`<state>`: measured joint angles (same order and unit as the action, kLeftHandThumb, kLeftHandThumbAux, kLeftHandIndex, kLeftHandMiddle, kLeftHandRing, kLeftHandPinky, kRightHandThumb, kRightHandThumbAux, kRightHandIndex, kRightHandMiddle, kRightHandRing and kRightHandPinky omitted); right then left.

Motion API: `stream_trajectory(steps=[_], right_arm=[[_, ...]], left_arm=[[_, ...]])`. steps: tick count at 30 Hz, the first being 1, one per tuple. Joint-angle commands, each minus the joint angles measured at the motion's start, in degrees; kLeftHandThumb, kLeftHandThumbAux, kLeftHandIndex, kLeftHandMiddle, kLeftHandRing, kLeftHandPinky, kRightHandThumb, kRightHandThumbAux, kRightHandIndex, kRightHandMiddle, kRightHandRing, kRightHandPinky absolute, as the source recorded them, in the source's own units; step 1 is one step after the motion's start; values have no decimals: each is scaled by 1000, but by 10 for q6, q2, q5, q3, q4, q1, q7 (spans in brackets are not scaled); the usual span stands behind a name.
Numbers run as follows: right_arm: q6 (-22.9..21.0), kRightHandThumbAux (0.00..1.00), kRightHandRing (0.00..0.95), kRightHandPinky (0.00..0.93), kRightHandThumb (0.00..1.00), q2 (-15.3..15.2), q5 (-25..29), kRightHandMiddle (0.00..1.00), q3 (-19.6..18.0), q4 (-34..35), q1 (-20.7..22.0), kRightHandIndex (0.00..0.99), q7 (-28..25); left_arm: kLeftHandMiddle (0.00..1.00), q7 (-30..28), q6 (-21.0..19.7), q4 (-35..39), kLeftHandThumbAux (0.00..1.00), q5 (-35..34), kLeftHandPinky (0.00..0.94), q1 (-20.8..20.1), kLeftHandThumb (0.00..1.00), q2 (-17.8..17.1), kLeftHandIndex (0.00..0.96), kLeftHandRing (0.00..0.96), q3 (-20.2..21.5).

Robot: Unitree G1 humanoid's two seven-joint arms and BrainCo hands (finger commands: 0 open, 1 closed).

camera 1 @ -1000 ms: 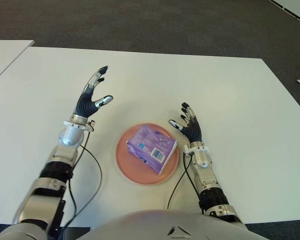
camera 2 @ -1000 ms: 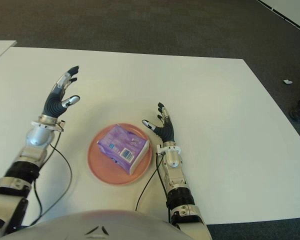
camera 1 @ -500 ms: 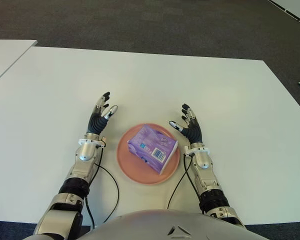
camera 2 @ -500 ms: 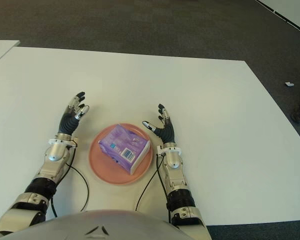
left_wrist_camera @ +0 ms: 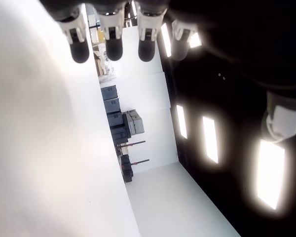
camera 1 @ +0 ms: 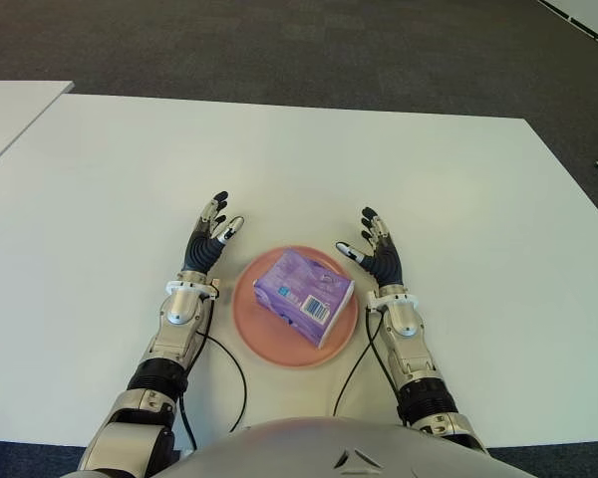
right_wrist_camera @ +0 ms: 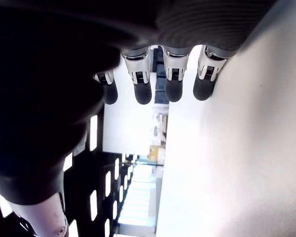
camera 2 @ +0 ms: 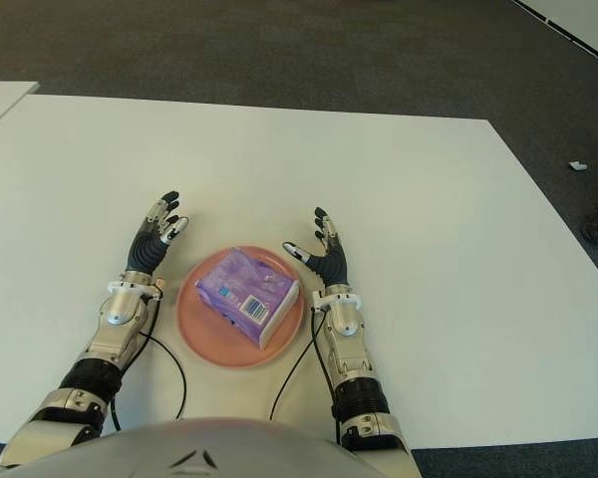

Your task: Put the tissue paper into the plate.

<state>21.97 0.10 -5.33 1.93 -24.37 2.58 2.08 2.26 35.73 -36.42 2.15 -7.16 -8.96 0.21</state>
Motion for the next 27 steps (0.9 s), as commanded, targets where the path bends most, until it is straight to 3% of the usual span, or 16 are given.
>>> stream_trajectory(steps=[1,27], right_arm=[[-46,750,0,0,18,0,2,6,-1,-34,-45,0,1],[-46,713,0,0,12,-8,2,3,-14,-63,-25,0,9]], left_arm=[[0,6,-7,-33,448,6,0,20,0,13,0,0,4],[0,15,4,-43,456,29,0,18,0,32,0,0,3]])
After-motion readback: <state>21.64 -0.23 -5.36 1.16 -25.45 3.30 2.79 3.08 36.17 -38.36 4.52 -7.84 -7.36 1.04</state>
